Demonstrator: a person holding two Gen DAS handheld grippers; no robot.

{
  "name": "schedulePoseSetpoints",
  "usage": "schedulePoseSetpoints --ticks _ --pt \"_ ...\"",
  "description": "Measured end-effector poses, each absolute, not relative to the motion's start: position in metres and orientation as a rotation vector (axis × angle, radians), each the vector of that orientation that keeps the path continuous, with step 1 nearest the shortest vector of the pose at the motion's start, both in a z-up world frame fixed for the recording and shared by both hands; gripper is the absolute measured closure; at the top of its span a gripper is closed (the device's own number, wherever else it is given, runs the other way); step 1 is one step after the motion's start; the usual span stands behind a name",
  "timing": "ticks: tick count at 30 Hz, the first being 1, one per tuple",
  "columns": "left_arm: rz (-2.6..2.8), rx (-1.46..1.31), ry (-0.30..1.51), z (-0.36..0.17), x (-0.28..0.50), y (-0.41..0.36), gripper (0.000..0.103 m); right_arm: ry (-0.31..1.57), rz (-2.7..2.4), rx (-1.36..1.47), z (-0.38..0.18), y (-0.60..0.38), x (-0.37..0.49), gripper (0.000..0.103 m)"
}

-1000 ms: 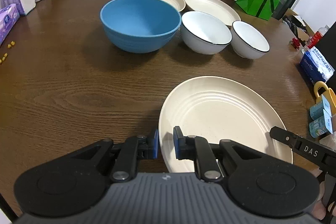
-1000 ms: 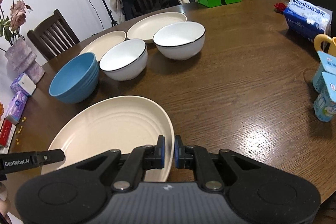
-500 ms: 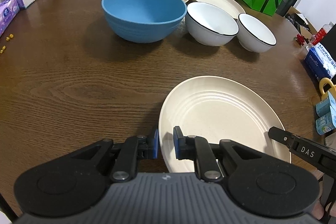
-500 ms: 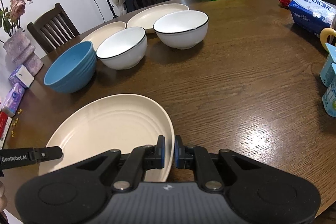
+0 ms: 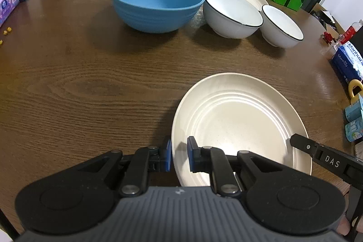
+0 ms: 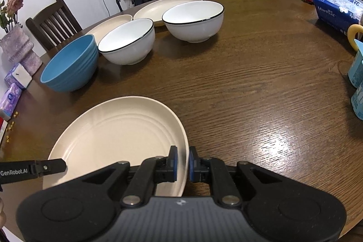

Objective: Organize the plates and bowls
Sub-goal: 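Carry the cream plate away from the vase and lower it onto the table, then open both grippers to release the plate and pull back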

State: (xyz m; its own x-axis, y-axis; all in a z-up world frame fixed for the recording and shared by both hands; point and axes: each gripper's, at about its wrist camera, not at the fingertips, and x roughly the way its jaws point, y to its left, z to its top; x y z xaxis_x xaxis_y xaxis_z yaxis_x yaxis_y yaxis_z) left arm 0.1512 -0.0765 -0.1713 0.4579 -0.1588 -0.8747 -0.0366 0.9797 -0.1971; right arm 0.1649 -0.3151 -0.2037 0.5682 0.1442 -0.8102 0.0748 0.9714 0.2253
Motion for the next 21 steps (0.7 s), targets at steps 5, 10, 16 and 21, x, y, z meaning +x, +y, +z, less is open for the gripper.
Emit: schedulePoseSetpoints --ticks 5,10,16,21 --pt "-0.075 -0.204 1.109 -0.177 0.150 -0.076 0.089 0.973 0.042 0.250 -0.207 -0.316 0.166 0.092" --pt "-0.077 -0.207 1.109 -0.178 0.151 -0.076 0.089 0.973 0.046 0.259 -0.210 -0.318 0.166 0.092" --pt "-0.083 -0.212 1.126 -0.176 0.152 -0.074 0.085 0.987 0.058 0.277 -0.210 -0.321 0.168 0.089" --pt "-0.079 -0.196 1.103 -0.168 0.150 -0.074 0.059 0.966 0.063 0.298 -0.204 -0.324 0.166 0.073"
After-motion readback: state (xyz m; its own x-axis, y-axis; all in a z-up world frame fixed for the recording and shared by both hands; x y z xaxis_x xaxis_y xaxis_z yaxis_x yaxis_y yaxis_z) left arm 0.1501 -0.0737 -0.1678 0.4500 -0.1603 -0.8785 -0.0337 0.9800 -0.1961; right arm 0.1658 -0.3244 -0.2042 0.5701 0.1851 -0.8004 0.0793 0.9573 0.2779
